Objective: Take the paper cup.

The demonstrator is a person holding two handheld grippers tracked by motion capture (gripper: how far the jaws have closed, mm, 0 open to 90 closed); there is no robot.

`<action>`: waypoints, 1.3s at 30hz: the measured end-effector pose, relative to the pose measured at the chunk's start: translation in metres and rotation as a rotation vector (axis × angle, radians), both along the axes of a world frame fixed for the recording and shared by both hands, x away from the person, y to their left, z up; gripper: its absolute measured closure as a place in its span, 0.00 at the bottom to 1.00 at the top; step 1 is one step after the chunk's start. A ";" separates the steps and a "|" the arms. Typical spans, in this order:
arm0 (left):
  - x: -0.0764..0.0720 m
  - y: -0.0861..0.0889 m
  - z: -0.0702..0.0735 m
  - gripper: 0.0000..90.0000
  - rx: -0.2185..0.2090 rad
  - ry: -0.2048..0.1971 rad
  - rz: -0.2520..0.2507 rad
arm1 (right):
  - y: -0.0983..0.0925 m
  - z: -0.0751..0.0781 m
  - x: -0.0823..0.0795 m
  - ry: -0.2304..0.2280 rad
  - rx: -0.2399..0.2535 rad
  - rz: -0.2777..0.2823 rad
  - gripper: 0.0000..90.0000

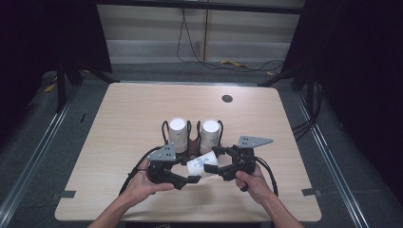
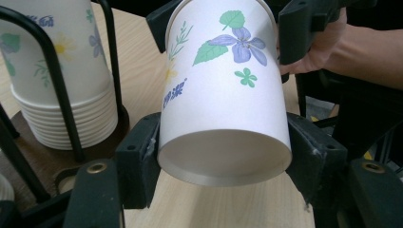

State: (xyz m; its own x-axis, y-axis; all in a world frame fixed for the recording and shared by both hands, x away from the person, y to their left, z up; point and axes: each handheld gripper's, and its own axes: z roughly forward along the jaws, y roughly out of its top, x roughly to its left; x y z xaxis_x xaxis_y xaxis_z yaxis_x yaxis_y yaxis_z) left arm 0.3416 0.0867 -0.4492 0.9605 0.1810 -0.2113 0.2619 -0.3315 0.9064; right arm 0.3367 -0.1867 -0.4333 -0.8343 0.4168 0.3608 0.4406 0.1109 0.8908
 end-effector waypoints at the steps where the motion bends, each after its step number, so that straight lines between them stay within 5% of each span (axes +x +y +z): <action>1: 0.000 0.000 0.000 0.39 -0.001 0.000 -0.001 | 0.001 -0.001 0.000 0.007 0.003 0.007 0.15; 15: 0.000 0.000 0.001 0.39 -0.013 0.005 -0.014 | 0.001 -0.010 0.006 0.074 0.033 0.081 0.14; 29: 0.000 -0.005 -0.006 0.37 0.026 0.023 -0.038 | -0.005 -0.006 0.006 0.040 0.081 0.074 0.31; 32: -0.001 -0.004 -0.004 0.38 0.015 -0.002 -0.041 | -0.005 -0.004 0.005 0.023 0.070 0.078 0.28; 35: 0.000 -0.002 0.001 0.39 -0.027 0.013 -0.033 | -0.003 -0.004 0.004 0.032 0.059 0.094 0.14; 39: 0.002 0.002 0.002 0.39 -0.039 0.016 -0.027 | -0.004 -0.006 0.003 0.054 0.067 0.095 0.15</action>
